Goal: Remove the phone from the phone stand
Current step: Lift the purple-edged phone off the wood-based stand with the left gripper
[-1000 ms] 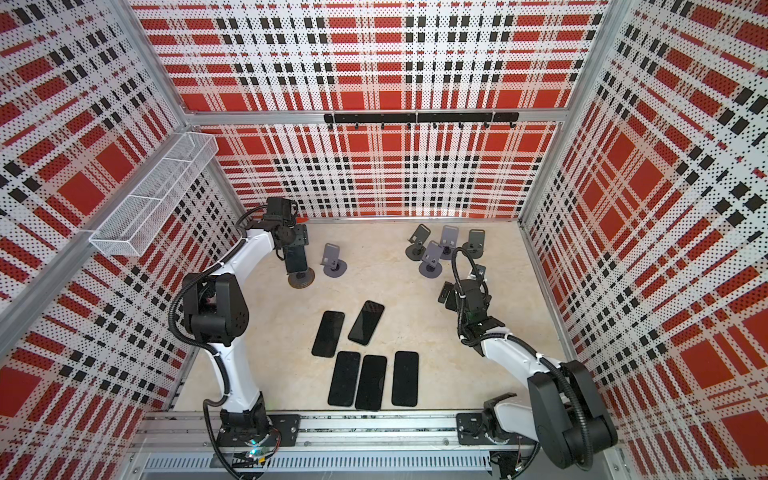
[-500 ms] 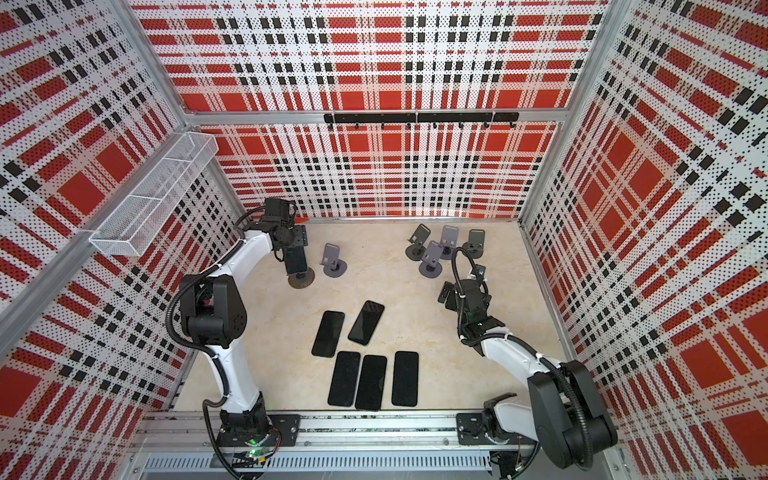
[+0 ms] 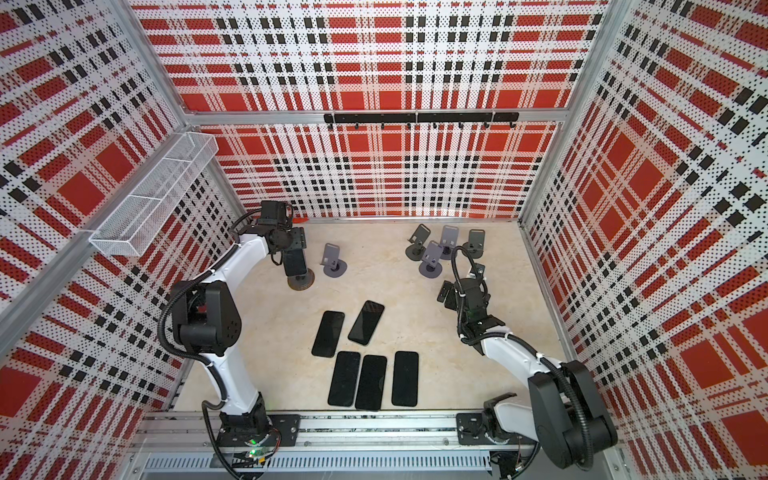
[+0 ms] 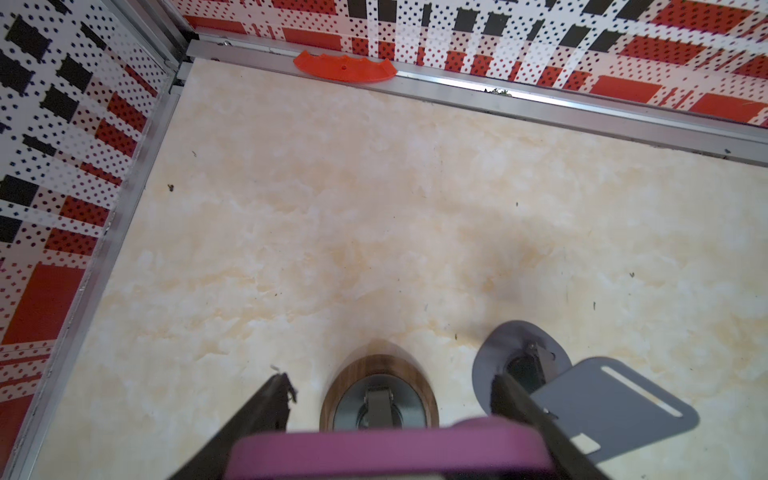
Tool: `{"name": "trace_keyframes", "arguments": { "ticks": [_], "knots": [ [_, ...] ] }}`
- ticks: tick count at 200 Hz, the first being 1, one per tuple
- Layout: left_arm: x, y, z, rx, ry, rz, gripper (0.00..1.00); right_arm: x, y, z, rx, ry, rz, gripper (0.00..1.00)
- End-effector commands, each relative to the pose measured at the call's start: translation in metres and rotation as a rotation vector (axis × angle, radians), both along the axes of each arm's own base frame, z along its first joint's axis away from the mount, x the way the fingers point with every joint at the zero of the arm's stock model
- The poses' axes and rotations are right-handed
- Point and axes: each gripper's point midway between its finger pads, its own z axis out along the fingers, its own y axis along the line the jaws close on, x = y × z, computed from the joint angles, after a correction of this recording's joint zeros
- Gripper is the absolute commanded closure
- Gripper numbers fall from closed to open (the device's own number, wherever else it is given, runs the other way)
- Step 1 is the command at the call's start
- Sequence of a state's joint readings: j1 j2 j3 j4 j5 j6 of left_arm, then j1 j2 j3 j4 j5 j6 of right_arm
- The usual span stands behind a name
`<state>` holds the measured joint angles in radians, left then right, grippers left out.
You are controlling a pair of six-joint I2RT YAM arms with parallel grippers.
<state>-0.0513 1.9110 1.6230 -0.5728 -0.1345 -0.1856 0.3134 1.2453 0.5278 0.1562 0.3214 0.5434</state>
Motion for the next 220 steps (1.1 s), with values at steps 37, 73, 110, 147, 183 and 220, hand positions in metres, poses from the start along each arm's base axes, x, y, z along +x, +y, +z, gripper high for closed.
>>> {"name": "trace_keyframes", "arguments": {
  "ticks": [37, 73, 110, 147, 183, 220],
  "knots": [
    [-0.012, -0.003, 0.033, -0.030, -0.050, -0.012, 0.49, 0.005, 0.000, 0.014, 0.016, -0.032, -0.003, 0.00],
    [-0.012, -0.009, 0.043, -0.056, -0.066, -0.034, 0.49, 0.004, 0.000, 0.014, 0.015, -0.031, -0.002, 0.00],
    [-0.016, -0.019, 0.057, -0.062, -0.083, -0.055, 0.50, 0.004, 0.000, 0.013, 0.015, -0.029, -0.003, 0.00],
    [-0.020, -0.052, 0.069, -0.071, -0.100, -0.120, 0.50, 0.005, 0.001, 0.011, 0.016, -0.022, 0.002, 0.00],
    [-0.028, -0.101, 0.062, -0.115, -0.088, -0.210, 0.50, 0.005, 0.001, 0.013, 0.018, -0.027, 0.004, 0.00],
    [-0.040, -0.161, 0.056, -0.161, -0.079, -0.323, 0.50, 0.004, 0.002, 0.016, 0.039, -0.040, 0.003, 0.00]
  ]
}}
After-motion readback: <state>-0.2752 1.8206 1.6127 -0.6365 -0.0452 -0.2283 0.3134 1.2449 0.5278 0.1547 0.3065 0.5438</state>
